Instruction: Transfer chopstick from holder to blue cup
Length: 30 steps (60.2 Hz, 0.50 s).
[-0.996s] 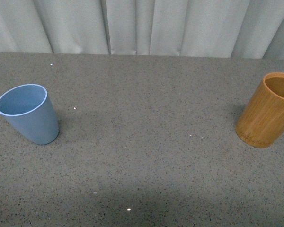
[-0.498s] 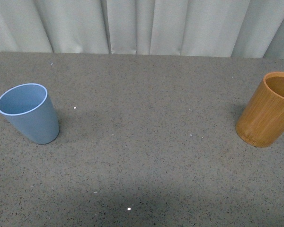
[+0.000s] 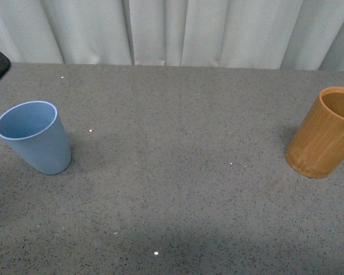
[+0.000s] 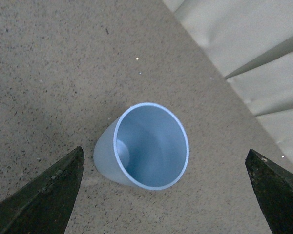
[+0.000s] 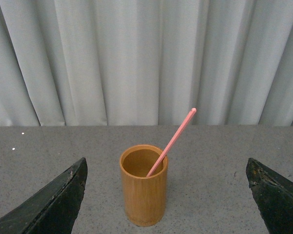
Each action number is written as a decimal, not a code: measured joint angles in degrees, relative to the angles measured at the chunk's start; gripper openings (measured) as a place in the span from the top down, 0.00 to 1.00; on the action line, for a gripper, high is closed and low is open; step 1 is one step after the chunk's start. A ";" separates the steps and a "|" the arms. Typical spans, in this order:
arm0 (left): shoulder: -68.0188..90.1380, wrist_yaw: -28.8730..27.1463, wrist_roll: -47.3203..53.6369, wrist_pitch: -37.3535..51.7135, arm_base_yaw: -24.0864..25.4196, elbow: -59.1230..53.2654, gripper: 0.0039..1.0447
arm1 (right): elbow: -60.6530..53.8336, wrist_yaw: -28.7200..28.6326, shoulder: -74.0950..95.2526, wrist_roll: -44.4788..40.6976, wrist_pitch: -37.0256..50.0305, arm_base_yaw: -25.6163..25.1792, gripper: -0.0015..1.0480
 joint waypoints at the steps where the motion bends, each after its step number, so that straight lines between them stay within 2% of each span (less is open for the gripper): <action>1: 0.83 0.00 0.00 -0.61 -0.13 0.50 0.06 | 0.02 -0.02 0.02 0.00 0.00 0.00 0.09; 30: 8.07 -0.17 -0.20 -8.50 -0.85 3.74 0.06 | 0.02 -0.02 0.02 0.00 0.00 0.00 0.09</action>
